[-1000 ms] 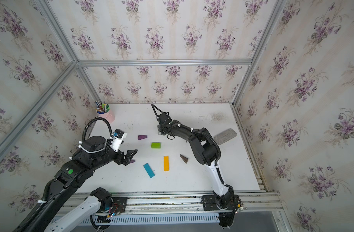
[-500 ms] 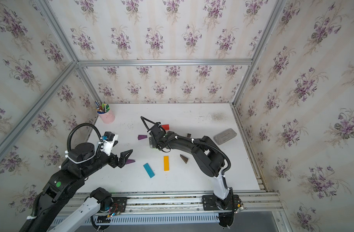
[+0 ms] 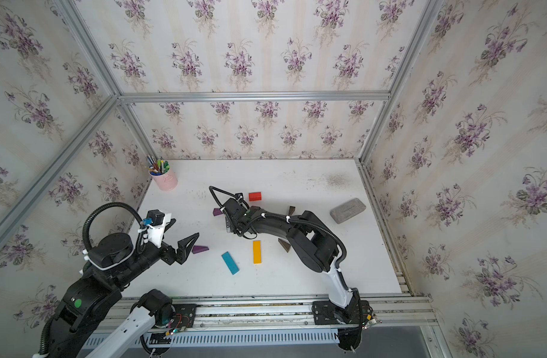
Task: Assemble a small pinwheel with building blocks
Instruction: Assemble the building block at the center of the board.
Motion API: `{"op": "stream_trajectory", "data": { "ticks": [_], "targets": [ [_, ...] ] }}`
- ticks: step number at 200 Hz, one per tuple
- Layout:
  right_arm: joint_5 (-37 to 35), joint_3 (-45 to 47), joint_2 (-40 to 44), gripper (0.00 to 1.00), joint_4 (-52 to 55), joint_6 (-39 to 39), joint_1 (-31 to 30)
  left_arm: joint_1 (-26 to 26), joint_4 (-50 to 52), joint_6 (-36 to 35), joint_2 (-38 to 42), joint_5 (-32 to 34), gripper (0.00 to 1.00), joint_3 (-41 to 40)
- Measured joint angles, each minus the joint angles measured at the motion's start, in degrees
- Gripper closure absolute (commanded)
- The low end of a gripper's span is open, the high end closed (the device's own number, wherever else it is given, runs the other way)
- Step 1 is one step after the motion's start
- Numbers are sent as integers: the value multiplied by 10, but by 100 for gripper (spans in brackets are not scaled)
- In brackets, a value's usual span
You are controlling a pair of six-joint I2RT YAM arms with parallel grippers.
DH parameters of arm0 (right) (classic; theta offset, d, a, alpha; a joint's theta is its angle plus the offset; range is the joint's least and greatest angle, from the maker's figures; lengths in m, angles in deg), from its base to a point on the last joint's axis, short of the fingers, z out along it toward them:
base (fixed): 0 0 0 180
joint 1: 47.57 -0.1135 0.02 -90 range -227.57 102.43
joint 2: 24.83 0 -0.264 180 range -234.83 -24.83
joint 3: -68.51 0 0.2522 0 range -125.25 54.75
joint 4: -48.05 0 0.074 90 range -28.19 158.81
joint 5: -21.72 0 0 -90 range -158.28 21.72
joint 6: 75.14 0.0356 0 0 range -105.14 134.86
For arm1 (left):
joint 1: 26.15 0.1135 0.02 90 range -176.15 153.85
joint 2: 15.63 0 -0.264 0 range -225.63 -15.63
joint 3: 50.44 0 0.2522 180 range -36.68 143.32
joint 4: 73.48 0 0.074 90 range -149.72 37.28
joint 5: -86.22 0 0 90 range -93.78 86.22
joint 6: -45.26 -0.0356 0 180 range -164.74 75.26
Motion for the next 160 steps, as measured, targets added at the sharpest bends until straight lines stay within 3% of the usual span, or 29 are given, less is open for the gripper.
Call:
{"op": "stream_trajectory", "data": {
  "ticks": [160],
  "targets": [
    [-8, -1, -14, 32, 10, 2, -5, 0, -4, 0, 4, -7, 0, -2]
  ]
}}
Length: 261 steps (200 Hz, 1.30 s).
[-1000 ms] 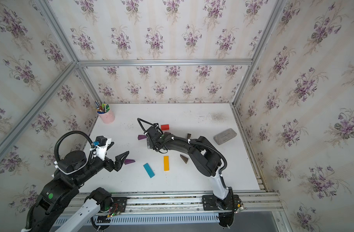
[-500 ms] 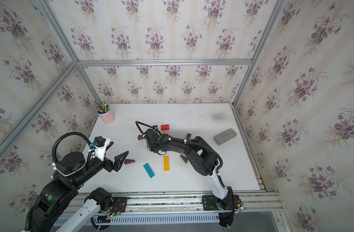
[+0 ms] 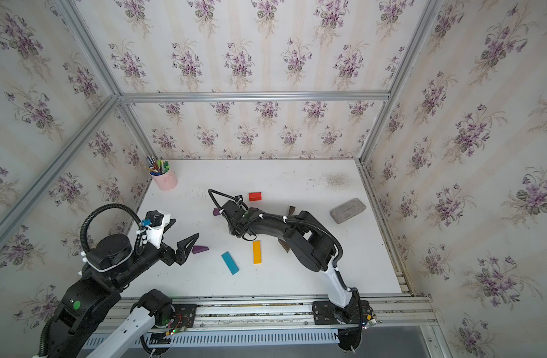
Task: Assemble a small pinwheel with building blocks
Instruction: Assemble the building block at the center of the board.
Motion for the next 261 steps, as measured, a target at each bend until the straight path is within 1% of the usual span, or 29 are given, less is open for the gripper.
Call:
{"op": "stream_trajectory", "data": {
  "ticks": [30, 58, 109, 139, 175, 261],
  "targets": [
    [0, 1, 0, 34, 1, 0, 0, 0, -4, 0, 0, 0, 0, 0],
    [-3, 1, 0, 41, 1, 0, 0, 0, -7, 0, 0, 0, 0, 0],
    [-8, 7, 4, 42, 0, -5, 7, 0, -9, 0, -11, 0, 0, -2],
    [-5, 35, 25, 42, -3, -16, 39, 0, -9, 0, -23, 1, 0, -2],
    [-7, 37, 35, 42, -5, -32, 72, 0, -8, 0, -30, 2, 0, -2],
    [2, -18, -6, 43, -3, -59, 107, 0, -8, 0, -35, 2, 0, -2]
  ]
}}
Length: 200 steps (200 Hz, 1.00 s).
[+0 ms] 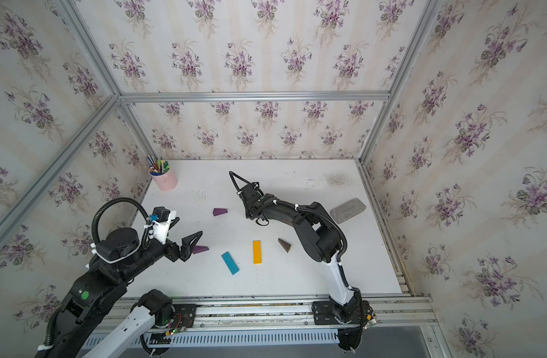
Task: Assemble a small pinwheel with building blocks
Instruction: Assemble the building block at the center of the board.
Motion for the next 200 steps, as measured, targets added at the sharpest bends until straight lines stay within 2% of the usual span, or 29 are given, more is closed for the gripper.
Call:
{"op": "stream_trajectory", "data": {
  "ticks": [200],
  "targets": [
    [22, -81, -60, 43, 11, -30, 26, 0, 1, 0, -3, 2, 0, 0]
  ]
}}
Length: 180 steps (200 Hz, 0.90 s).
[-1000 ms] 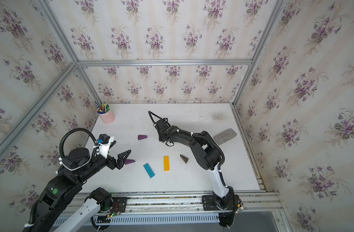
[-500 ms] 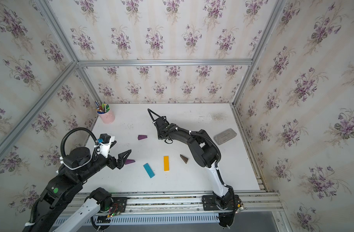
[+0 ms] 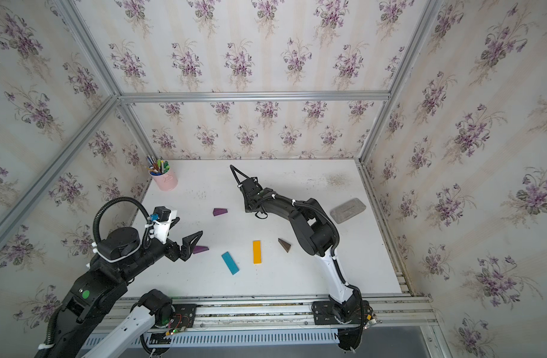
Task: Assemble a small pinwheel with building blocks
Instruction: Assemble the building block at the center of the board.
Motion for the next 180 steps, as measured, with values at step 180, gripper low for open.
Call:
{"op": "stream_trajectory", "data": {
  "ticks": [180],
  "targets": [
    [0, -27, -20, 43, -3, -5, 9, 0, 0, 0, 5, -2, 0, 0]
  ]
}}
